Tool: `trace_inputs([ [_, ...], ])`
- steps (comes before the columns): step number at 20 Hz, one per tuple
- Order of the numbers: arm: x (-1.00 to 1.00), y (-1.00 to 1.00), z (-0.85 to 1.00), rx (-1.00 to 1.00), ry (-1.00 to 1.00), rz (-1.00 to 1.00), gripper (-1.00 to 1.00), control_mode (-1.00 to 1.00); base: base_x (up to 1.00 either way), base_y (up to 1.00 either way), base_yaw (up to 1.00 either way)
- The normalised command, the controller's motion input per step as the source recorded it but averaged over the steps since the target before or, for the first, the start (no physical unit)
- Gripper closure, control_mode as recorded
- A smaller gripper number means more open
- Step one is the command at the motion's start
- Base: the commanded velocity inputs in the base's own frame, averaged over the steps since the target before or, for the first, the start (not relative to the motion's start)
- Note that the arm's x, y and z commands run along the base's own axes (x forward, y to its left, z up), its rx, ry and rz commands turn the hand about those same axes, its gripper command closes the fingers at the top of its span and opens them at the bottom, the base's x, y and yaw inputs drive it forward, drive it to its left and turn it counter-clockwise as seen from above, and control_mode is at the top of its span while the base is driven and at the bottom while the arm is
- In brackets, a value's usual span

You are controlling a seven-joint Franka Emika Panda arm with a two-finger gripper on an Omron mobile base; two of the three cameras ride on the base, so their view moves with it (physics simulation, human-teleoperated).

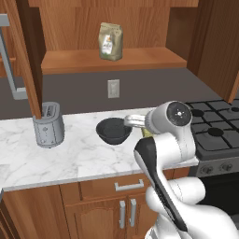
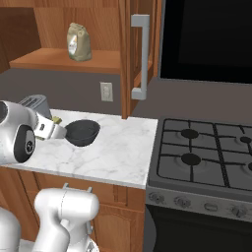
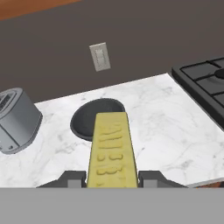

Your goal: Pick the egg and butter from the fridge and place them by the bowl for mixing.

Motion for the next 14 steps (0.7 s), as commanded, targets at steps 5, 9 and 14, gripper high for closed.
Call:
trace_inputs([
  [5,0.36,-0.18,-0.17,0.03,0.01,0.0,1.0,-1.0,0.0,0.0,0.0],
  [9,0.35,-0.25,-0.18,0.04,0.06,0.0,1.0,-1.0,0.0,0.0,0.0],
  [14,0.14,-0.32,-0.24,0.0,0.19,0.0,1.0,-1.0,0.0,0.0,0.0],
])
